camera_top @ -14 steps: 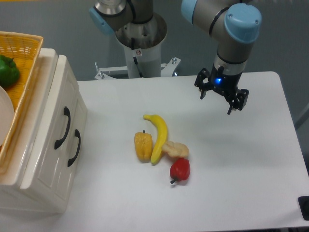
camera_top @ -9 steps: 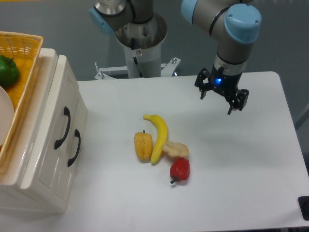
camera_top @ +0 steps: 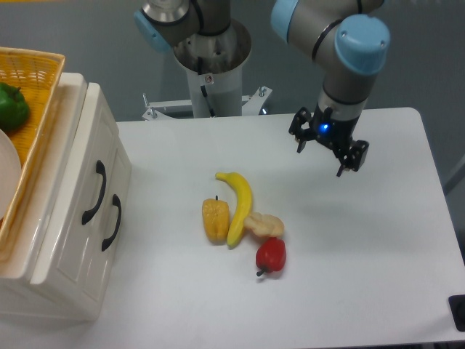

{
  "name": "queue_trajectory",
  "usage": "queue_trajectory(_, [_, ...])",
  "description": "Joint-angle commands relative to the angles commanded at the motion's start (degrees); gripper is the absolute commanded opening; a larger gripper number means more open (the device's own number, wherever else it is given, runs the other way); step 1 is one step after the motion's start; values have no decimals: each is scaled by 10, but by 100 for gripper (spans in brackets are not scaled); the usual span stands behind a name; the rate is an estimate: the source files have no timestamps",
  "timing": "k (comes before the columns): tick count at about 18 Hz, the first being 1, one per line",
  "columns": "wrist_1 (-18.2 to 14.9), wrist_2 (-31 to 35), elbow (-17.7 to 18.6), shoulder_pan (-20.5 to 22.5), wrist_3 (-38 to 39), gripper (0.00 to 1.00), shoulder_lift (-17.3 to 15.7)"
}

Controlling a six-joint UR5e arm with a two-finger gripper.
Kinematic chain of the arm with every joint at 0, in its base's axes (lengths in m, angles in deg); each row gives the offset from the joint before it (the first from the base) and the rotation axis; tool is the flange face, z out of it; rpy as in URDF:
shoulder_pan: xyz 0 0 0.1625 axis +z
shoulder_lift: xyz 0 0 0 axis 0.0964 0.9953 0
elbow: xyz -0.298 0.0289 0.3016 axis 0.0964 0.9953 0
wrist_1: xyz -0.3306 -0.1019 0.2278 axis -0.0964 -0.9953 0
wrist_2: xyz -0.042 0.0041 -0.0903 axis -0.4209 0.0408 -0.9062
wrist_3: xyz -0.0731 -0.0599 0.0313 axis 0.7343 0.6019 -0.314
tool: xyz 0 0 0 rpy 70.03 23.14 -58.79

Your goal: Slide open the top white drawer

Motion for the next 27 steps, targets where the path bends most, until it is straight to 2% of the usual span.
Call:
queue_trajectory(5, [1, 2, -1, -16, 51, 100, 15])
queue_trajectory(11, [1, -10, -4, -37, 116, 100, 16])
queue_trajectory(18, [0, -18, -10, -84, 288, 100, 11])
queue_trajectory(24, [-1, -27, -10, -103, 386, 100, 4])
queue_trajectory(27, [-1, -39, -15, -127, 450, 100, 3])
